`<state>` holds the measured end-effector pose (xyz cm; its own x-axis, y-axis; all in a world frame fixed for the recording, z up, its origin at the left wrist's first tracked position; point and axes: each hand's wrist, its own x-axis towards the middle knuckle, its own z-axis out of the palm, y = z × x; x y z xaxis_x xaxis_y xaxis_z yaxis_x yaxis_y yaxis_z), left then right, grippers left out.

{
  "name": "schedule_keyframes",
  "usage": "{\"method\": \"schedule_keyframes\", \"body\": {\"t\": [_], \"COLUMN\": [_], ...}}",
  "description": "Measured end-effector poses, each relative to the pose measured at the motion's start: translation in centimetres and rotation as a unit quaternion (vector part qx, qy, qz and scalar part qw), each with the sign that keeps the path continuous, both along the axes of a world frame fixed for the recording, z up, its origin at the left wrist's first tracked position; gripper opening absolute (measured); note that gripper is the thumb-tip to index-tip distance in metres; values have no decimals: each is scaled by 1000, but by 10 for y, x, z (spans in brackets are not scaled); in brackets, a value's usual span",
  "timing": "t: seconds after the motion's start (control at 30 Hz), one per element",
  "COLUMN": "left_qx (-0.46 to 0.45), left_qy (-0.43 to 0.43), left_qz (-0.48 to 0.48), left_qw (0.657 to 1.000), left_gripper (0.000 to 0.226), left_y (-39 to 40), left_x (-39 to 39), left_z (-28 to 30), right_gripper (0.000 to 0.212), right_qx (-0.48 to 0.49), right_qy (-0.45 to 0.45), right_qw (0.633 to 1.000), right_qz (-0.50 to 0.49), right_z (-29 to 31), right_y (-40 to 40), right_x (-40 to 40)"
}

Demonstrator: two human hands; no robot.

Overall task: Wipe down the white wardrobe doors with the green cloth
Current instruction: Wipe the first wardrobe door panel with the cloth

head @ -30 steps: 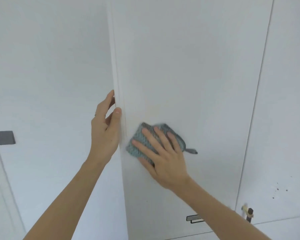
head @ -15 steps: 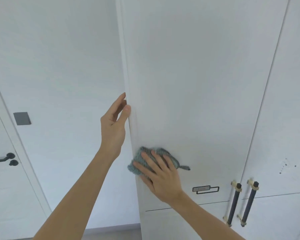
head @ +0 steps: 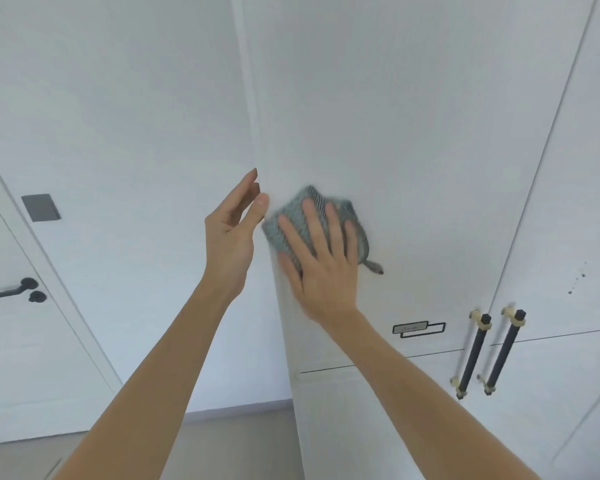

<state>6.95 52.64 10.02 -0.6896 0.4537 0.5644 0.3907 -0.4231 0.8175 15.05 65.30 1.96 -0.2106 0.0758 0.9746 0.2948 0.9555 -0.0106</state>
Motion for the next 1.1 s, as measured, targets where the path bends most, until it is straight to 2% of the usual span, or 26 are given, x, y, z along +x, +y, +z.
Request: {"method": "schedule_keyframes", "body": {"t": [0.13, 0.2, 0.3, 0.47, 0.53, 0.63, 0.73, 0.8, 0.9, 0.97, 1.03, 1.1], "left_qx": [-33, -47, -58, -51, -50, -49, -44, -36, -21, -13, -6, -6], "left_qy": [11, 9, 1, -7, -5, 2, 17, 29, 28, 24, 30, 38], "left_qz": [-17, -21, -28, -27, -32, -29, -31, -27, -17, -7, 6, 9], "left_qw": [999, 999, 998, 998, 998, 998, 998, 999, 999, 1000, 1000, 999], "left_gripper": [57, 59, 59, 52, 52, 49, 48, 47, 49, 50, 49, 45], "left_y": [-2, -6, -9, -9, -8, -8, -6, -5, -1, 3, 5, 7], "left_x": [-3, -3, -2, -2, -2, -4, -10, -13, -10, -6, -3, -1], "left_z": [-35, -57, -76, -80, -81, -84, -87, -87, -93, -97, -98, -97], "right_gripper": [40, 38, 39, 50, 51, 51, 50, 50, 52, 50, 53, 56], "right_qx": [-47, -62, -37, -40, -70, -99, -109, -116, -70, -79, -145, -244], "right_qy": [-107, -135, -129, 5, 38, 48, -12, -43, -56, -20, 60, 148], "right_qw": [993, 989, 991, 999, 996, 994, 994, 992, 996, 996, 984, 951], "right_qz": [22, 24, 10, -18, -37, -28, -11, -3, -4, -36, -86, -116], "right_z": [-176, -216, -194, -77, -60, -114, -208, -240, -239, -223, -200, -180], "right_y": [-11, -10, 1, 0, -7, -15, -18, -13, 7, 31, 58, 75], "right_x": [13, 19, 16, 2, -8, -17, -9, 0, 13, 26, 40, 47]}}
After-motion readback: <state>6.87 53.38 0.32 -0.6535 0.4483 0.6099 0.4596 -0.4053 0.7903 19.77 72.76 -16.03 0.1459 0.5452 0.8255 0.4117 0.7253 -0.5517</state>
